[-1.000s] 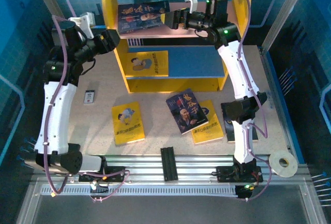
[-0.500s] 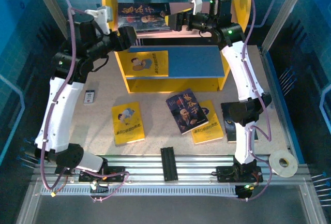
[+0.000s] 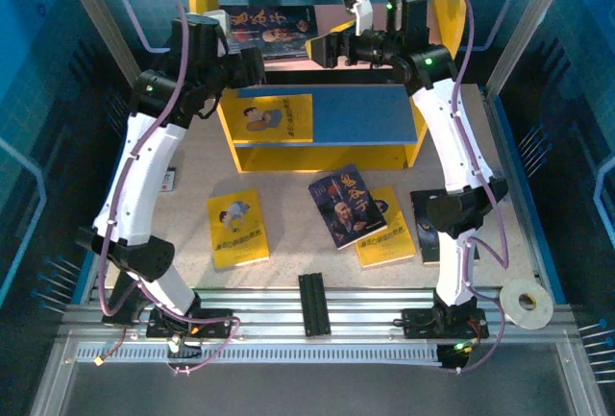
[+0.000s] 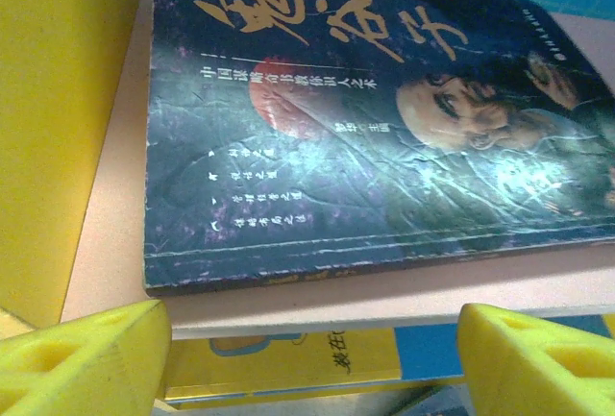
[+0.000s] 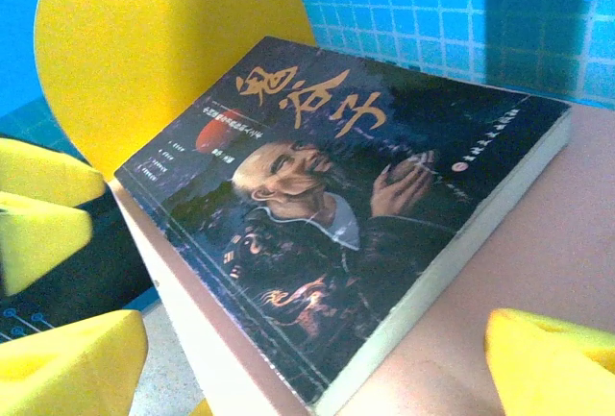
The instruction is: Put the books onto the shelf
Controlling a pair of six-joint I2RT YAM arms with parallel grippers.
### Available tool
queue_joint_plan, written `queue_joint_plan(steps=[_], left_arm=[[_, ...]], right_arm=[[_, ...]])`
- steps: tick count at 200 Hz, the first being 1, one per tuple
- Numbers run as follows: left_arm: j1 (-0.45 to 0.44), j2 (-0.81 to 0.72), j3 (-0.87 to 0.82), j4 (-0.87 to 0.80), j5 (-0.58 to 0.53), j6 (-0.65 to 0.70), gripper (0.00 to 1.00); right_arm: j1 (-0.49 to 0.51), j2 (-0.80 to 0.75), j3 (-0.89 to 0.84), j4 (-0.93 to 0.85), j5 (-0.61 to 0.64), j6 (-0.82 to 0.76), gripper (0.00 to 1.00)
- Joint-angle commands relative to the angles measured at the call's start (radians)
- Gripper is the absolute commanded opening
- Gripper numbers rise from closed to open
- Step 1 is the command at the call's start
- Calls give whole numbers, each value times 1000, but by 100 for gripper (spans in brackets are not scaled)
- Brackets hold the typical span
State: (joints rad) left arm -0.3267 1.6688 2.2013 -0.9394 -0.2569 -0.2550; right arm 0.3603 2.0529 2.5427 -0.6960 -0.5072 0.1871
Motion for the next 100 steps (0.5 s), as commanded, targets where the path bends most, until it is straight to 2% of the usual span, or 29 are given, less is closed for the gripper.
queue_joint_plan(steps=[1, 42, 100], left_arm=[[-21, -4, 25, -5, -112, 31, 81], [-35, 7, 18, 8, -187, 25, 85], [-37, 37, 16, 39, -189, 27, 89]], right_arm=[[20, -15, -30, -91, -11, -9, 92], [22, -20, -42, -89, -29, -5, 93], [22, -22, -49, -85, -57, 4, 93]])
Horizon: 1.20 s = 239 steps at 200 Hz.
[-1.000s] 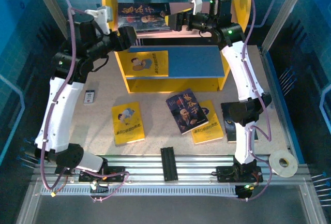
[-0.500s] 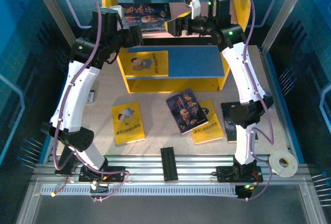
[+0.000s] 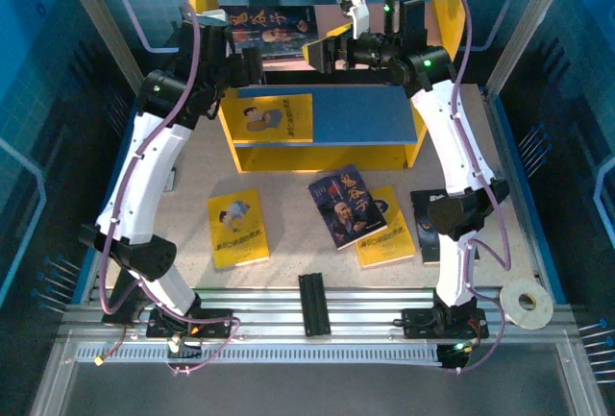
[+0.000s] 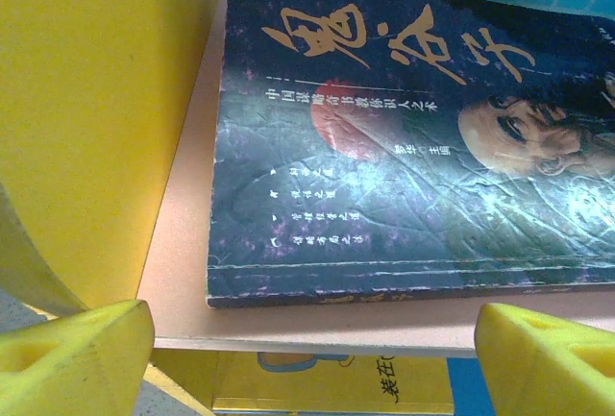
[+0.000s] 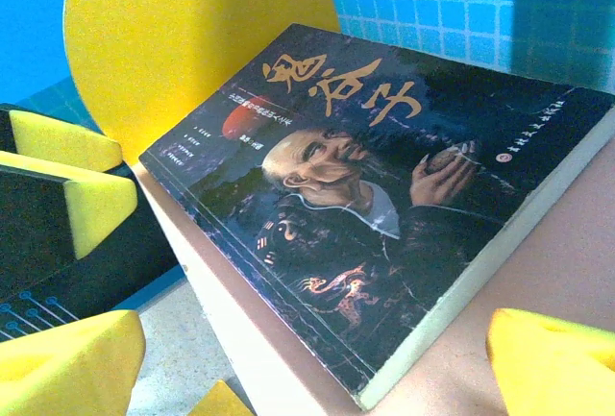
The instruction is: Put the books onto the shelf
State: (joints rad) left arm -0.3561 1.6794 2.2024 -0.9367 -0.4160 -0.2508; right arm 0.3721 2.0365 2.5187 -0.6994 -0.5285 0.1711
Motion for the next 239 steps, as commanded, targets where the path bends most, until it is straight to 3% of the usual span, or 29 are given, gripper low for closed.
queue_joint_plan(steps=[1, 183, 239], left_arm=[[-7, 26, 15, 36, -30, 23, 89], [-7, 109, 38, 119, -46, 28, 93], [-22, 86, -26, 197, -118, 24, 94]], right_arm=[[11, -6, -25, -81, -36, 20, 93], [7, -10, -32, -78, -105, 44, 94], [-5, -12, -37, -69, -142, 57, 94]])
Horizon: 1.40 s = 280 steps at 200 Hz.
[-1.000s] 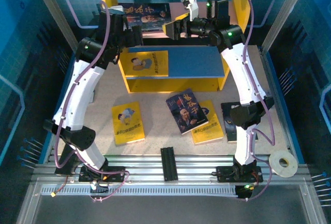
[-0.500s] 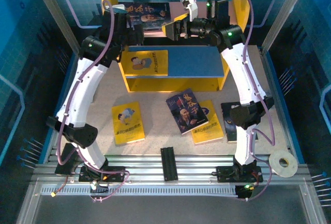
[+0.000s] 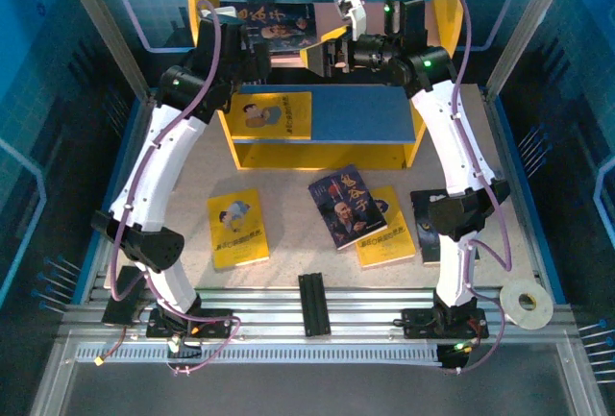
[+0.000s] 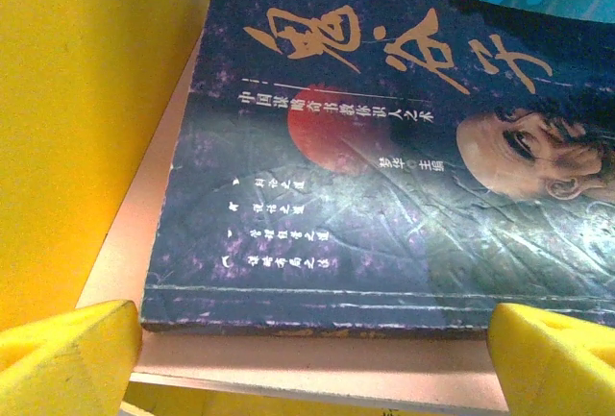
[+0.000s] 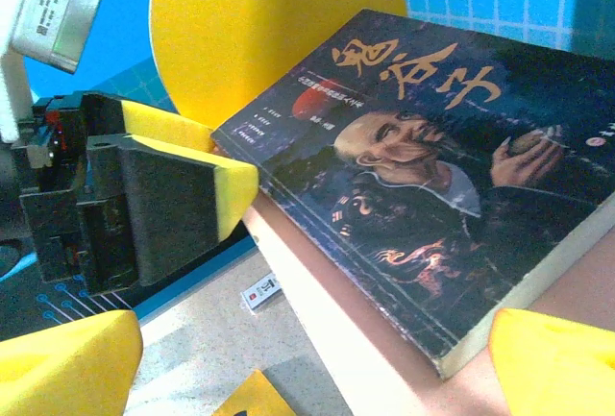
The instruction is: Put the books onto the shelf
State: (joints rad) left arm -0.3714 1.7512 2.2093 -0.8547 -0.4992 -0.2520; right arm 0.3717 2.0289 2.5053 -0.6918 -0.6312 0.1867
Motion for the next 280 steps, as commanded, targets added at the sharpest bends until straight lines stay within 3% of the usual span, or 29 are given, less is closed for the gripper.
queue_joint_plan(steps=[1, 175, 201, 253, 280], left_arm=[[-8, 14, -33, 116, -37, 26, 94], [-38, 0, -43, 146, -60, 26, 95], [-38, -7, -52, 151, -67, 29, 95], [-38, -3, -51, 149, -86, 35, 95], [-36, -2, -48, 151, -87, 34, 97]], right_arm=[[-5, -4, -23, -77, -40, 42, 94], [-7, -22, -74, -34, -177, 80, 94], [-7, -28, -74, -38, -149, 76, 93], [-12, -12, 2, -104, 21, 10, 98], [-9, 21, 48, -131, 32, -53, 100]])
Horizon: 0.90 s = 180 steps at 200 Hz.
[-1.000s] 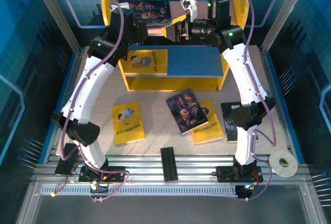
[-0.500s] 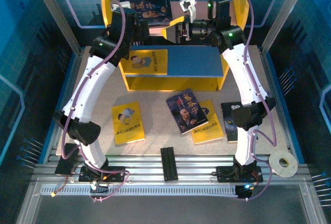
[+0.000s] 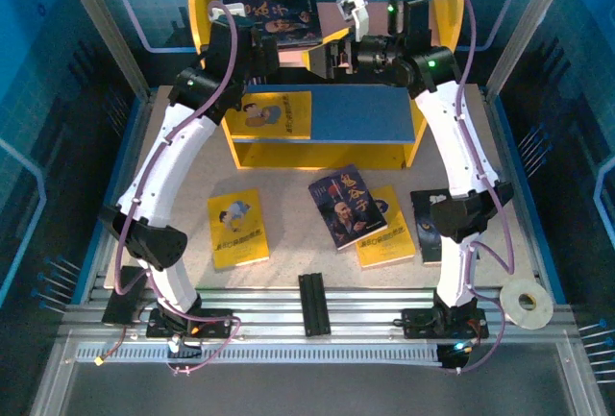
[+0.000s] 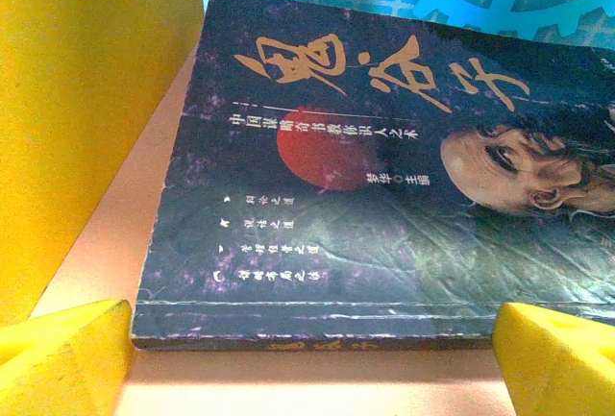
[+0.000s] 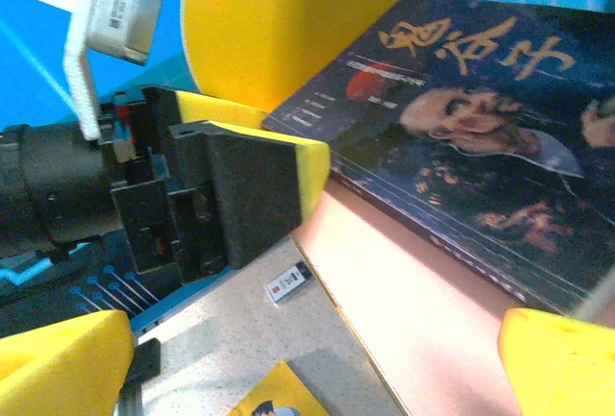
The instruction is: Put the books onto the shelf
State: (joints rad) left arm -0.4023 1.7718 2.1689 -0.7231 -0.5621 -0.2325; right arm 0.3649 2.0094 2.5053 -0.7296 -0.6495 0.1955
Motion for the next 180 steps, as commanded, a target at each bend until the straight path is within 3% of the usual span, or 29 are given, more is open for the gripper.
queue_joint_plan(steps=[1, 64, 128, 180], left_arm=[[-6, -22, -8, 19, -23, 14, 97], [-6, -31, -9, 23, -4, 20, 98], [-4, -35, -6, 26, 7, 34, 99], [-1, -38, -6, 30, 16, 37, 99]], right_arm=[[-3, 42, 51, -94, 52, -64, 100], [-8, 116, 166, -153, 68, -199, 100], [4, 130, 177, -181, 136, -323, 100], [75, 150, 187, -224, 312, -490, 100]])
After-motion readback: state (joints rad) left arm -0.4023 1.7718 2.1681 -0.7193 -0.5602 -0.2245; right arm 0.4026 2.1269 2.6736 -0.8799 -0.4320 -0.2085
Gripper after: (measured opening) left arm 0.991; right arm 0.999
